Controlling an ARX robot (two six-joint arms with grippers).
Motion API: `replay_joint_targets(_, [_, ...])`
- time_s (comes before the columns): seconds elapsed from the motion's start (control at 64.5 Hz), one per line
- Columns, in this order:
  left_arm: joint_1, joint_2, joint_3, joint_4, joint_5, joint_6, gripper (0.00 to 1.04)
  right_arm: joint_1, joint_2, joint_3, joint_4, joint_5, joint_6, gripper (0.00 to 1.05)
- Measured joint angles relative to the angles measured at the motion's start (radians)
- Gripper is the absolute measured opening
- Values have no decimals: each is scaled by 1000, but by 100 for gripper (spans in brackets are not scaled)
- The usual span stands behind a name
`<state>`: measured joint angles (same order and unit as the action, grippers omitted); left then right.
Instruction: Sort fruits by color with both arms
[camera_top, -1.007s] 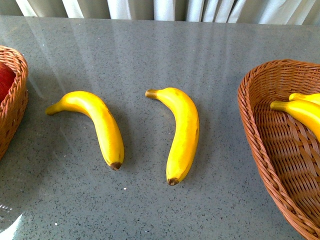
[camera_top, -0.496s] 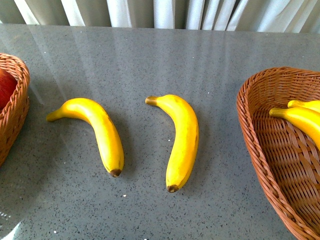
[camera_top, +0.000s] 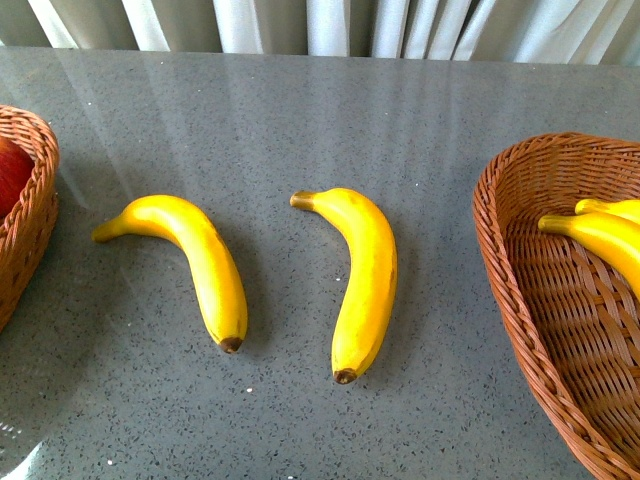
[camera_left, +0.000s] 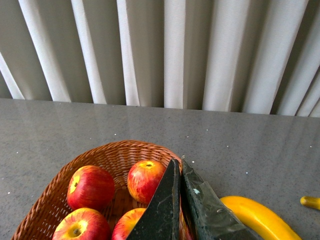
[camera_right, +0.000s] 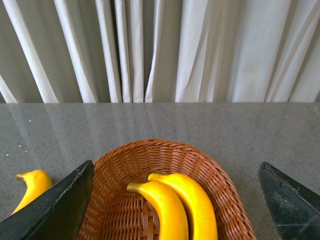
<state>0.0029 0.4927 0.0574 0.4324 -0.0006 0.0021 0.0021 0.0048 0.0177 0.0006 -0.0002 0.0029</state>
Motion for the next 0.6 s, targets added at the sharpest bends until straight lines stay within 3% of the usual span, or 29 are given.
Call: replay_joint_targets(0.604, [-1, -231, -46, -170, 0, 0, 2, 0, 0, 0, 0, 0, 0, 96])
